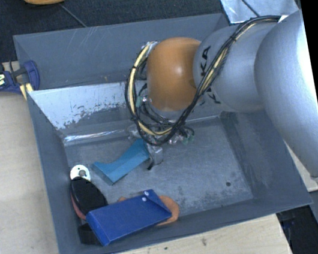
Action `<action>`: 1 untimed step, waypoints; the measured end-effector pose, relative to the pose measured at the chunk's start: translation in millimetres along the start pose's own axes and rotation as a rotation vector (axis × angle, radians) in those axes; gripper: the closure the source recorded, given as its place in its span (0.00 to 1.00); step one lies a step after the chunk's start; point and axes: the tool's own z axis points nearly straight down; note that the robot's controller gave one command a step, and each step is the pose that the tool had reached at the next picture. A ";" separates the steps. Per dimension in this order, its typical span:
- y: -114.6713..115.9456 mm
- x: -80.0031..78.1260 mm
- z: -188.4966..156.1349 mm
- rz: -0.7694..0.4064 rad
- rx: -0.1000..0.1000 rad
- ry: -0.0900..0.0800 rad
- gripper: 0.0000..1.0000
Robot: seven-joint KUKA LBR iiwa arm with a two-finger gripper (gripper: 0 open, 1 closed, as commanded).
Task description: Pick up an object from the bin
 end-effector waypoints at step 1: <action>49.9 -2.0 -105.8 -0.018 0.000 0.009 1.00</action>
Offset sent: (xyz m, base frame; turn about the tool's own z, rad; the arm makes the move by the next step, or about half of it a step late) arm 0.0000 0.0000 0.0000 0.0000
